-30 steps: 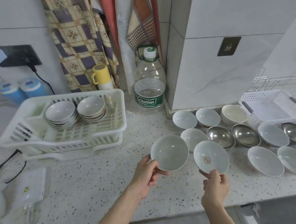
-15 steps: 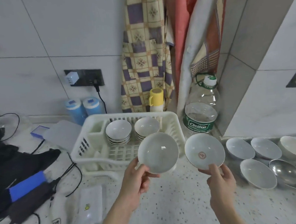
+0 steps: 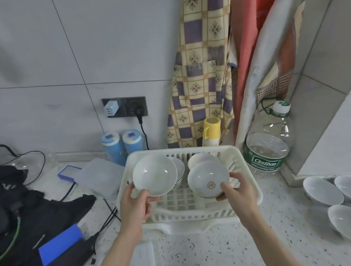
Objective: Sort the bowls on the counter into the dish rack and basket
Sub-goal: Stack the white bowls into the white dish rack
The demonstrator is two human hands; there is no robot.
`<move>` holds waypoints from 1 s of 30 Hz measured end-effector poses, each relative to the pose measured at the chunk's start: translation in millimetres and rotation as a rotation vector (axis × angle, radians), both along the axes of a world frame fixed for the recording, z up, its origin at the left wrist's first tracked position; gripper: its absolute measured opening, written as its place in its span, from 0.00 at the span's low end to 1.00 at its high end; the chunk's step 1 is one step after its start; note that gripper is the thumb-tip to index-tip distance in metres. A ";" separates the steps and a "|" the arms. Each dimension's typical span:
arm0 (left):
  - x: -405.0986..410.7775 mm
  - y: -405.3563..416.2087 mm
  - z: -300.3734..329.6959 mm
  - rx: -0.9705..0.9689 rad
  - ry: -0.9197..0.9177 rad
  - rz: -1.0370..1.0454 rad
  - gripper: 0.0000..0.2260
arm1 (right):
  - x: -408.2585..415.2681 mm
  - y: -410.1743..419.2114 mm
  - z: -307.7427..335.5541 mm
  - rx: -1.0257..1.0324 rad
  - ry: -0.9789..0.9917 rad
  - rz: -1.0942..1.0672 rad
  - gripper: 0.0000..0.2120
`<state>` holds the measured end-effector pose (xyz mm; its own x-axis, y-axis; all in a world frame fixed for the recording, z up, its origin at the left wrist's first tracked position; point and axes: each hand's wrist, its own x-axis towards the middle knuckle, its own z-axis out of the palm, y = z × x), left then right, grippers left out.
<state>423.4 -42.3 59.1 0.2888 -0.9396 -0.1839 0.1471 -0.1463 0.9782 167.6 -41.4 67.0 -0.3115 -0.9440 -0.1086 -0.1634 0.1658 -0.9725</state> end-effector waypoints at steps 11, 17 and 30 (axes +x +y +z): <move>-1.6 -53.0 -17.7 0.009 -0.017 0.030 0.18 | 18.2 -42.3 -11.3 0.273 0.328 0.254 0.12; -2.6 -61.3 -29.8 -0.020 0.044 0.078 0.16 | 25.9 -53.6 -18.8 0.317 0.606 0.254 0.16; -4.7 -64.1 -43.0 -0.061 0.034 0.162 0.19 | 34.5 -61.7 -44.9 0.377 0.857 0.358 0.14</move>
